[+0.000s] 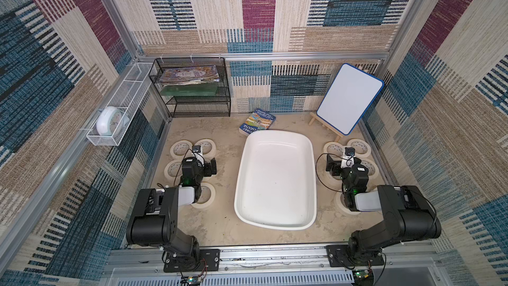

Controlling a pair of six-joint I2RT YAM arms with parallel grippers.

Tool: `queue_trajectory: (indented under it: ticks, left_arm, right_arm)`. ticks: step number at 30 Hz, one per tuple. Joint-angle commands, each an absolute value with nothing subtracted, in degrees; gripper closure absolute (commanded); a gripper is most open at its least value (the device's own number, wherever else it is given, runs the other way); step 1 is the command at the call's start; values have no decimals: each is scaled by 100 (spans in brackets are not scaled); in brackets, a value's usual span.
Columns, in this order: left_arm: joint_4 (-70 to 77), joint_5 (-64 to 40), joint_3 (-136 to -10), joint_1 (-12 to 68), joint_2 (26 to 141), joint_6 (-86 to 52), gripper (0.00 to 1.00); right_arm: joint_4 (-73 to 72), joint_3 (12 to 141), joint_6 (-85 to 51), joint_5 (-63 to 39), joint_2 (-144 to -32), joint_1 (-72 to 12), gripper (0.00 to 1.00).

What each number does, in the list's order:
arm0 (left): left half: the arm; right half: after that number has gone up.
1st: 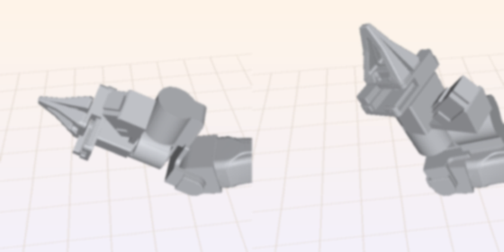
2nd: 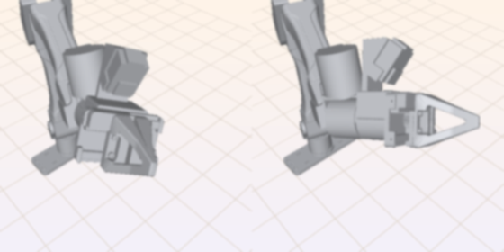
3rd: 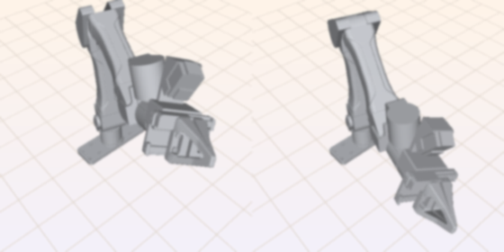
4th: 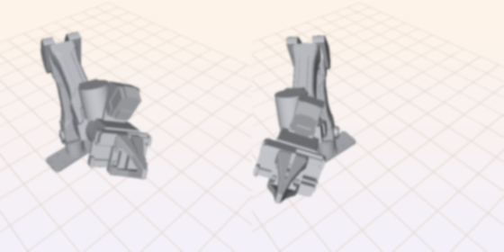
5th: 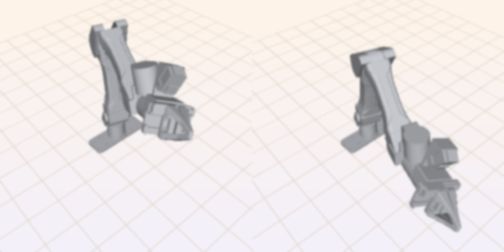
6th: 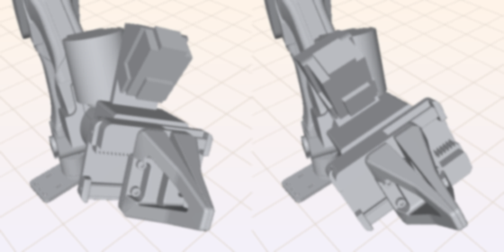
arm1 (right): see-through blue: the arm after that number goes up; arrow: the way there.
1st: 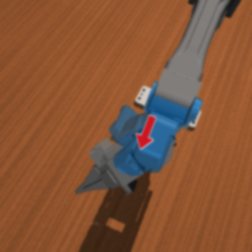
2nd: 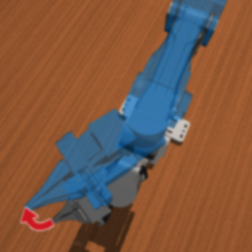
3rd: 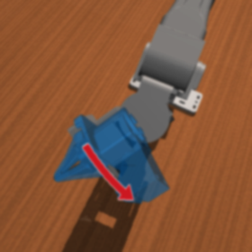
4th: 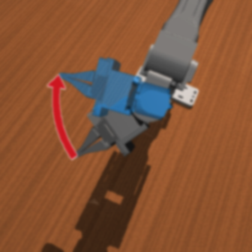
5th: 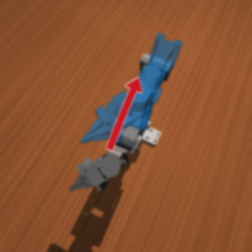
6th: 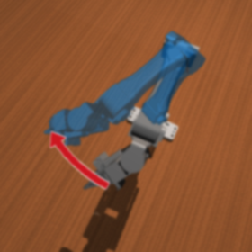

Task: Take out the art tape in the storage box
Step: Reset both arms

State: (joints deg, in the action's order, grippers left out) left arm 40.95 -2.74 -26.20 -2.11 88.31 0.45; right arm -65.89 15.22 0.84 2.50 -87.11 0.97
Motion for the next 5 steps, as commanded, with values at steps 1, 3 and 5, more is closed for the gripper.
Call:
queue_trajectory:
  ticks: [1,3,5]
  left_arm:
    - [4236,-265,-2610,-215,8819,44,1]
    - [4228,-265,-2610,-220,8824,44,1]
    - [4234,-267,-2610,-220,8820,44,1]
  right_arm:
    - [-6768,1525,55,227,-8701,93,1]
    - [-6763,1536,45,224,-8702,89,1]
    - [-6766,1529,48,220,-8701,91,1]
